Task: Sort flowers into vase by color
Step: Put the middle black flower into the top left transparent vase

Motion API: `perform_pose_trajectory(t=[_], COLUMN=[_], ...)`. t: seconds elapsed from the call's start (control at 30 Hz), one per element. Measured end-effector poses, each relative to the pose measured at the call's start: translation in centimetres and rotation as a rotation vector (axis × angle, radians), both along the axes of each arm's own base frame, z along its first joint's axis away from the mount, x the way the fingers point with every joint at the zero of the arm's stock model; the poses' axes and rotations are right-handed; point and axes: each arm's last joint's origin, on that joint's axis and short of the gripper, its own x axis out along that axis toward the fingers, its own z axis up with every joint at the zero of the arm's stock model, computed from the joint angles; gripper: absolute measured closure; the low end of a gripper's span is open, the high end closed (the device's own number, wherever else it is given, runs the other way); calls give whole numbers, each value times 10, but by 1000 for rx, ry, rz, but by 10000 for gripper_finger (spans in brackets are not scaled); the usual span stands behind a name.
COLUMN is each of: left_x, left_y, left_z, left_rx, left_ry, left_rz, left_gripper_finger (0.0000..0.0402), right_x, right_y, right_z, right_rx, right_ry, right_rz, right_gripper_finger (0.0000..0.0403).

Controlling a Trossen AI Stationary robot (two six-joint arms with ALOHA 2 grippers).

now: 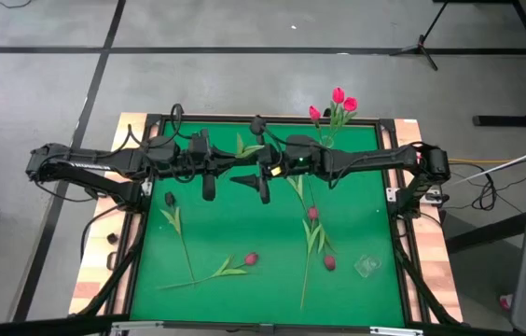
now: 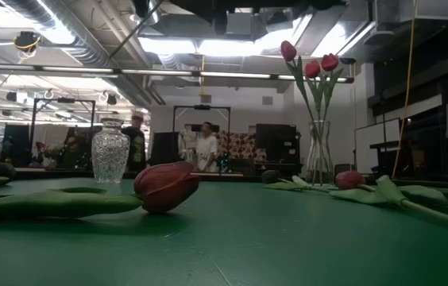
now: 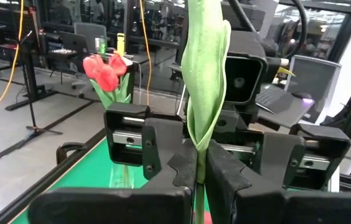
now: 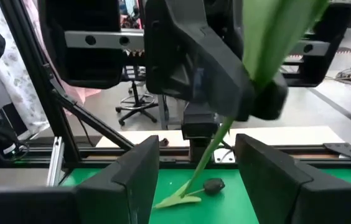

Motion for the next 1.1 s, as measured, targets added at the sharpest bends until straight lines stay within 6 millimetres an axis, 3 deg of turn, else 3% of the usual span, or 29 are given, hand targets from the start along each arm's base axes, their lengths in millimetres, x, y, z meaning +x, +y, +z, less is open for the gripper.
perform_pose_trajectory(t=[0.77,0.9,1.1], left_x=[10,10,10], left_y=[-4,-5,-5], left_z=[-5,-5,-5], left_rx=[2,1,0], left_ry=[3,3,3], left_rz=[-18,-22,-21], left_gripper_finger=[386,386,386], right_x=[0,0,0], right_y=[-2,-2,-2], right_z=[-2,-2,-2], right_rx=[-2,-3,-6], right_ry=[25,24,24], right_rz=[-65,-69,-68], right_gripper_finger=[198,234,319])
